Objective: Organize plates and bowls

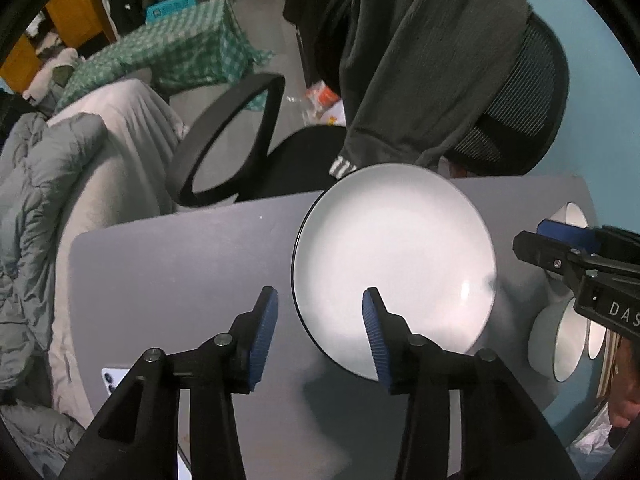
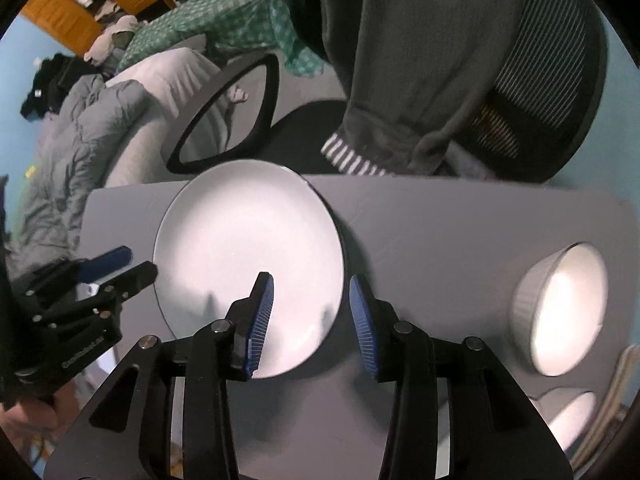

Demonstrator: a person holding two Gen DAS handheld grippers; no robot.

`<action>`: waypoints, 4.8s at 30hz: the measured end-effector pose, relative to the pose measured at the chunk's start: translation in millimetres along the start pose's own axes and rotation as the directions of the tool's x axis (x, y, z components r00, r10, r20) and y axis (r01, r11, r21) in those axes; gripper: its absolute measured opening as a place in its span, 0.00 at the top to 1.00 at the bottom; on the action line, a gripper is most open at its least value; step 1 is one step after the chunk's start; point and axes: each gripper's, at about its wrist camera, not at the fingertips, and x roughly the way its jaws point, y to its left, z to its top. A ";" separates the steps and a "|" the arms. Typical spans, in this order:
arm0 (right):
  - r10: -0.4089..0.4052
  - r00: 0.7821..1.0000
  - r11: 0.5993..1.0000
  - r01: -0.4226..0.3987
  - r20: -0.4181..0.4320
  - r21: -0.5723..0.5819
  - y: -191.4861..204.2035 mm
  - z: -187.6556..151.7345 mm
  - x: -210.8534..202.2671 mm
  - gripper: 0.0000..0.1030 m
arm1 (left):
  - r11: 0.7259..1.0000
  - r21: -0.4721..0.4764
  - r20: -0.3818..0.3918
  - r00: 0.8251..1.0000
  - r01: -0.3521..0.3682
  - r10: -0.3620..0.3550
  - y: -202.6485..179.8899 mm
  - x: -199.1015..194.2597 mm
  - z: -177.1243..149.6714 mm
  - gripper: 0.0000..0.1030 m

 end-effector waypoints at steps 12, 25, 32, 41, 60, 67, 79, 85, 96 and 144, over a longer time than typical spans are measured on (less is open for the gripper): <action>-0.118 0.979 0.990 0.128 0.166 -0.052 18.1 -18.5 -85.5 0.49 | 1.000 0.015 0.117 0.993 -0.017 0.015 -17.2 -76.2 -24.8 0.46; -0.191 0.948 0.981 0.192 0.256 0.020 11.3 -55.5 -148.7 0.41 | 0.994 0.109 0.207 0.978 -0.021 -0.002 -51.3 -143.8 -55.4 0.34; -0.215 0.939 0.976 0.197 0.270 0.093 -0.2 -78.3 -175.3 0.39 | 0.986 0.164 0.208 0.976 0.029 -0.063 -73.9 -158.7 -66.7 0.29; -0.266 0.919 0.959 0.222 0.291 0.175 -15.7 -101.7 -198.5 0.39 | 0.976 0.201 0.174 0.978 0.083 -0.119 -94.0 -161.0 -75.8 0.29; -0.333 0.907 0.914 0.243 0.259 0.326 -47.6 -141.9 -211.9 0.39 | 0.941 0.311 0.139 0.973 0.132 -0.182 -126.1 -158.6 -73.4 0.29; -0.359 0.906 0.893 0.263 0.224 0.366 -66.4 -146.4 -215.0 0.39 | 0.921 0.365 0.116 0.975 0.137 -0.191 -148.2 -155.3 -67.6 0.29; -0.324 0.925 0.905 0.243 0.196 0.350 -110.9 -135.7 -206.7 0.39 | 0.924 0.361 0.089 0.982 0.123 -0.165 -186.7 -141.0 -54.5 0.29; -0.272 0.945 0.926 0.206 0.180 0.318 -140.8 -129.2 -193.0 0.39 | 0.934 0.343 0.056 0.990 0.102 -0.129 -204.8 -117.7 -49.2 0.29; -0.126 0.984 0.987 0.112 0.122 0.115 -186.2 -115.7 -123.8 0.39 | 0.967 0.233 -0.083 0.993 0.106 -0.089 -224.0 -35.9 -48.3 0.29; 0.052 0.982 0.998 -0.046 -0.179 0.036 -146.7 -126.8 4.0 0.88 | 0.994 0.094 -0.330 0.944 0.063 -0.029 -219.7 70.9 -79.7 0.92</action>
